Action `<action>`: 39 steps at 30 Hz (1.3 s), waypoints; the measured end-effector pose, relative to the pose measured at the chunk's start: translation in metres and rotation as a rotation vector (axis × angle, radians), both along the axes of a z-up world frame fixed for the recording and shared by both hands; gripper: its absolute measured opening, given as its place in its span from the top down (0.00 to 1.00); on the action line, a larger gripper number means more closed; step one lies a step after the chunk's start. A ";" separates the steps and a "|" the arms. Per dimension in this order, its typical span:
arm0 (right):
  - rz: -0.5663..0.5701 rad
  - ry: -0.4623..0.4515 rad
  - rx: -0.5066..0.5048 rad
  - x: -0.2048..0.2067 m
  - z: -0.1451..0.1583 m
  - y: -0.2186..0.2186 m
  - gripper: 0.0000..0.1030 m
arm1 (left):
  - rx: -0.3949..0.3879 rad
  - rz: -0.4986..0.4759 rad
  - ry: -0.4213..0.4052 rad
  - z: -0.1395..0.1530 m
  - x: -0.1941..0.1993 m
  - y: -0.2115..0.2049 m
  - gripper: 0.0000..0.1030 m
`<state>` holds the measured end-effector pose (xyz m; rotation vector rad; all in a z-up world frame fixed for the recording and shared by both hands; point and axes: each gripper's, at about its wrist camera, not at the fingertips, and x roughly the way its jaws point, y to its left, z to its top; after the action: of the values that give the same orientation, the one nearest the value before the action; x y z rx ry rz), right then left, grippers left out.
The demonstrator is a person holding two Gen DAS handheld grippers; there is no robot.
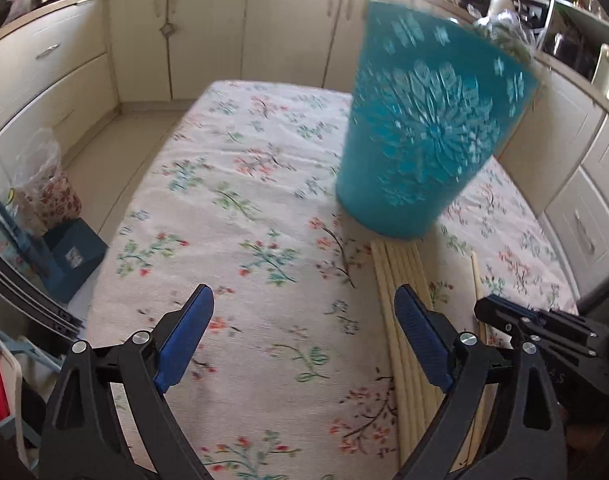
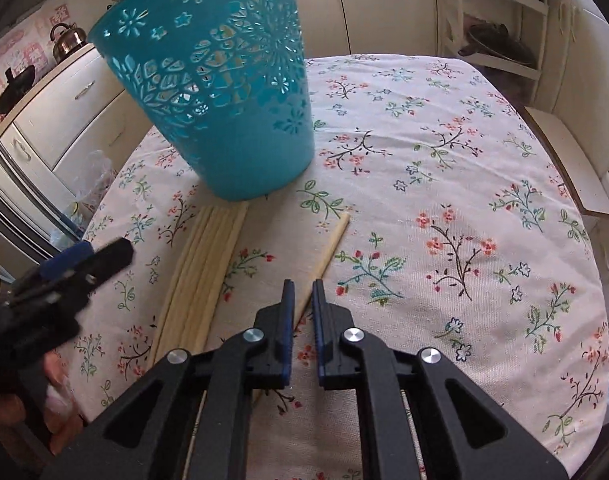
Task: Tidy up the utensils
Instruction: 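Return both tools to the bundle of sticks beside the basket, then grasp a single wooden stick with the left tool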
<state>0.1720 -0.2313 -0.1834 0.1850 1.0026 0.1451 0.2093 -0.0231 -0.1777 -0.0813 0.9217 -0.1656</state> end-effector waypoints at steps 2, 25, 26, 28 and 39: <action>-0.001 -0.002 0.006 0.000 -0.001 0.000 0.91 | 0.017 -0.006 0.038 -0.008 0.004 -0.007 0.15; 0.017 -0.048 -0.081 0.001 0.000 0.005 0.88 | 0.081 -0.090 0.087 -0.007 0.017 -0.027 0.89; 0.028 -0.039 -0.081 0.001 0.000 0.005 0.90 | 0.071 -0.093 0.097 -0.007 0.017 -0.025 0.89; 0.043 -0.022 -0.087 -0.001 0.001 0.003 0.90 | 0.049 -0.093 0.127 -0.006 0.019 -0.020 0.88; 0.063 -0.018 -0.105 0.008 0.001 0.000 0.92 | 0.079 -0.087 0.139 -0.008 0.043 -0.022 0.93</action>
<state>0.1802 -0.2311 -0.1825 0.0558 0.9960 0.1512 0.2525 -0.0451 -0.1852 0.0208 1.0700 -0.2054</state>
